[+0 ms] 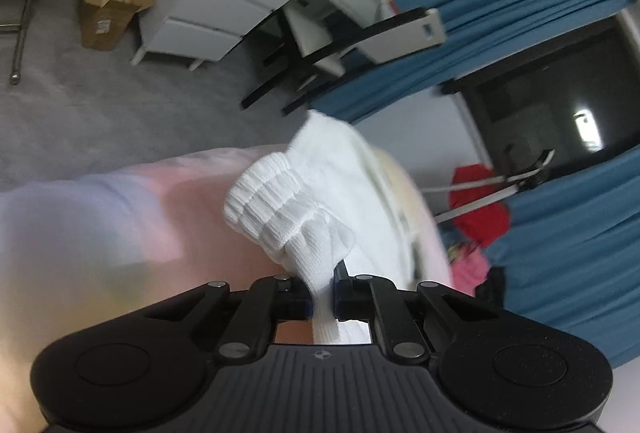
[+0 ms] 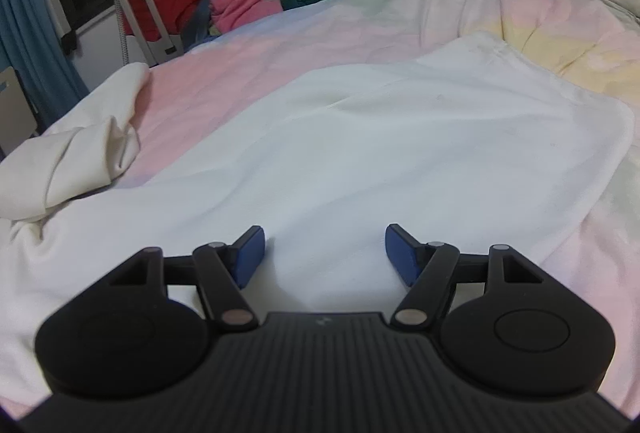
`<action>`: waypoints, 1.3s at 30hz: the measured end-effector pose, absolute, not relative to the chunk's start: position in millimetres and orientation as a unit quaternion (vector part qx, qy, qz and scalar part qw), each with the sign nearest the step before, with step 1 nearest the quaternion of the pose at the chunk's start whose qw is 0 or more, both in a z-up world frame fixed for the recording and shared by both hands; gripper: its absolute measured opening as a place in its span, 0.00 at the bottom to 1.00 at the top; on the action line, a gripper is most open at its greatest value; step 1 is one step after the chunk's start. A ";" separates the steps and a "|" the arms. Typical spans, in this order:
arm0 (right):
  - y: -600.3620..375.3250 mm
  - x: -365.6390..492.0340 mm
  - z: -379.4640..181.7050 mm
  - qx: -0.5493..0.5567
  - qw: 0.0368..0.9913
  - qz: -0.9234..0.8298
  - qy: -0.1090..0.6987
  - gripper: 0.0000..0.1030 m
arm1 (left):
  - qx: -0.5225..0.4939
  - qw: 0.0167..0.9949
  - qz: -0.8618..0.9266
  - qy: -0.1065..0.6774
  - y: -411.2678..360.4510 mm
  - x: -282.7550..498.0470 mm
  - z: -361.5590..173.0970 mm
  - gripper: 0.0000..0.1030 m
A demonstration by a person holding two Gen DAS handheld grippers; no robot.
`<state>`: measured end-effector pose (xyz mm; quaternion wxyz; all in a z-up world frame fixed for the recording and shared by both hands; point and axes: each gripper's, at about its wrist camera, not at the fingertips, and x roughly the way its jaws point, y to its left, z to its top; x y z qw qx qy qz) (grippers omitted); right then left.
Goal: Fold clothes
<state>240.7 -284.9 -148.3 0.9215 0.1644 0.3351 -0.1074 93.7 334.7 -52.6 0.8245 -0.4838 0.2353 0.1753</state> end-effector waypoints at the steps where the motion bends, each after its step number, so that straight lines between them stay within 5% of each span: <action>1: -285.2 240.2 -148.0 0.164 0.922 -0.109 0.334 0.67 | -0.482 0.824 0.176 0.241 340.4 90.6 -49.8 0.09; 11: -287.1 241.8 -145.9 0.165 0.920 -0.112 0.338 0.67 | -0.329 0.866 0.208 0.313 316.9 104.0 -69.9 0.20; 19: -277.2 236.3 -127.5 0.165 0.935 -0.066 0.307 0.67 | -0.187 0.906 0.215 0.313 269.1 100.8 -38.5 0.81; 39: -254.3 199.0 -71.8 0.185 0.960 0.065 0.200 0.67 | -0.057 0.978 0.010 0.202 51.2 137.1 15.0 0.89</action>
